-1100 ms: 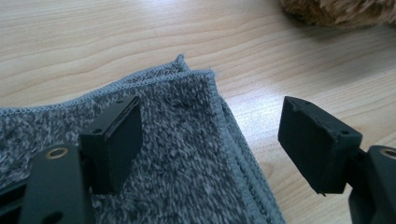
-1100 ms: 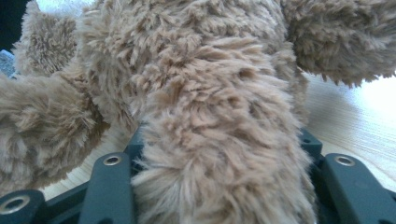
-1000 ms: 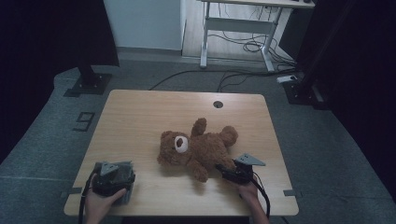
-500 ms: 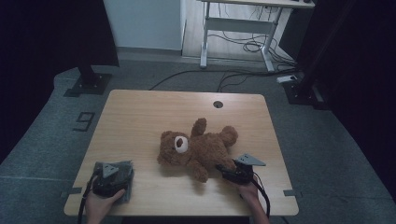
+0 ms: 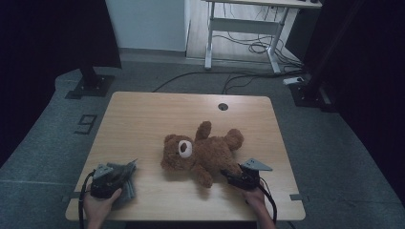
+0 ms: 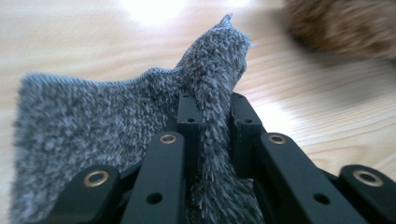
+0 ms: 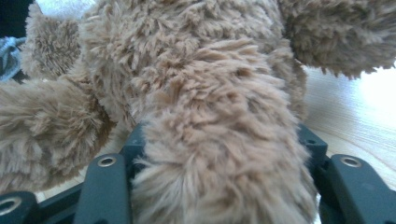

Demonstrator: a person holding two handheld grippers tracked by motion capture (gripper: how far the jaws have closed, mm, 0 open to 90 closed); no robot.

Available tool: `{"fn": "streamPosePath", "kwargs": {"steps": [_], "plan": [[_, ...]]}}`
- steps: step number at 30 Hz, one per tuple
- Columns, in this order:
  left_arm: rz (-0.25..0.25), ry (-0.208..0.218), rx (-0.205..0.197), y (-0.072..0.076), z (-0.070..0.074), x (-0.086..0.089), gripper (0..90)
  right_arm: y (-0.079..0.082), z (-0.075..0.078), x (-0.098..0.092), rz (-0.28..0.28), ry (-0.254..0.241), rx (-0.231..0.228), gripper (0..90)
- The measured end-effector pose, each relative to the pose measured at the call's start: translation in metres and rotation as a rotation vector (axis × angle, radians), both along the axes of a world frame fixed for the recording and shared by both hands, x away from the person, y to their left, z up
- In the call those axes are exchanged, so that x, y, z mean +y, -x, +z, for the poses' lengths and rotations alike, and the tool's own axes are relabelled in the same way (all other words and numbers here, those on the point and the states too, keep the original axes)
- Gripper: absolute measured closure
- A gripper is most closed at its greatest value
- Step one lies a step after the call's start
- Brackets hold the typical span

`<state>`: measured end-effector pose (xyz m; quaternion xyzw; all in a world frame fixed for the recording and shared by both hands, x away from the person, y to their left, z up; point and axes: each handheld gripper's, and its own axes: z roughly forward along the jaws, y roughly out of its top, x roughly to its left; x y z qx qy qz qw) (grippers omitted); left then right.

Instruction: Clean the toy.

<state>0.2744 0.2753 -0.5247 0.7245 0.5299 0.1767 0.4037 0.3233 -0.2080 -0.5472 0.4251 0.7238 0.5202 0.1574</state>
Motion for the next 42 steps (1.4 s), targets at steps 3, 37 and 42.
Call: {"fn": "streamPosePath", "kwargs": {"steps": [3,37,42], "plan": [[-0.026,0.019,-0.038,0.002,0.006,-0.004,77.7,0.001,0.002,-0.002,0.002,-0.013,-0.005,40.0],[-0.277,0.12,-0.202,-0.016,0.068,-0.073,77.7,0.006,0.004,-0.019,0.03,-0.057,0.021,46.9],[-0.329,0.115,-0.213,-0.021,0.075,-0.097,77.7,0.007,0.006,-0.018,0.031,-0.051,0.012,51.2]]}}
